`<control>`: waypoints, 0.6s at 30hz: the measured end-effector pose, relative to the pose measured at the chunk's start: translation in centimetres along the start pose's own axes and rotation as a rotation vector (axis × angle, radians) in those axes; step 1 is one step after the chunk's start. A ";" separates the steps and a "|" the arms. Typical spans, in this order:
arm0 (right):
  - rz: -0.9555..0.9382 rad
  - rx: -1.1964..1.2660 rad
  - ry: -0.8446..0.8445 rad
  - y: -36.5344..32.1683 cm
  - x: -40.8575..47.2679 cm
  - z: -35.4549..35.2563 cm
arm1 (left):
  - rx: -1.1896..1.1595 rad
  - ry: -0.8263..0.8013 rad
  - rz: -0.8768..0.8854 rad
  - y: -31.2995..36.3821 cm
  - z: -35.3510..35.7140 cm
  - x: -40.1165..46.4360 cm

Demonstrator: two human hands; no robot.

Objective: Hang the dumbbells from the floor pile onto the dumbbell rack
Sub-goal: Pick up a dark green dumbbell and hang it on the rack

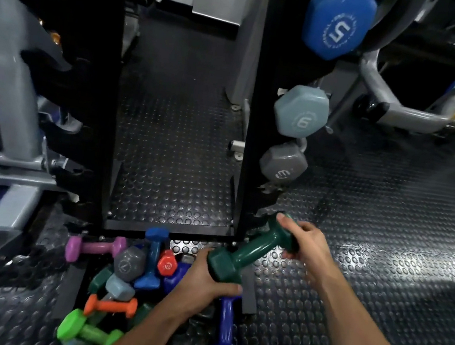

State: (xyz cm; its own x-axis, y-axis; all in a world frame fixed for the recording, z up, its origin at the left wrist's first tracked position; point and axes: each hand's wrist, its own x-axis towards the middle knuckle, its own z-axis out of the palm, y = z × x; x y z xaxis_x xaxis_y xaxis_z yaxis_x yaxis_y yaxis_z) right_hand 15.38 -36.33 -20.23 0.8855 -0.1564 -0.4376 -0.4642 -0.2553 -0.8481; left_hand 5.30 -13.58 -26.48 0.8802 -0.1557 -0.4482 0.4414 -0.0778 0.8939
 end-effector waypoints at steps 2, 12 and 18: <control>-0.034 0.041 0.014 -1.3 0.5 -1.1 | -0.021 0.030 0.037 1.2 1.4 1.2; -0.054 0.369 -0.029 -5.0 6.5 -6.2 | -0.273 -0.001 0.059 5.7 7.7 8.8; -0.140 0.280 0.059 -7.7 11.2 -5.5 | -0.336 0.021 0.056 9.2 9.7 11.3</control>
State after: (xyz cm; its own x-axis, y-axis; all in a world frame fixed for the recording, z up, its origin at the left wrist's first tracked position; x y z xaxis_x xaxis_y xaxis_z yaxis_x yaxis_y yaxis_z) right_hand 28.72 -41.36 -16.96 0.9339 -0.1955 -0.2994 -0.3066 -0.0069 -0.9518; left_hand 17.64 -25.58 -23.38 0.9065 -0.1297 -0.4018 0.4221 0.2599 0.8685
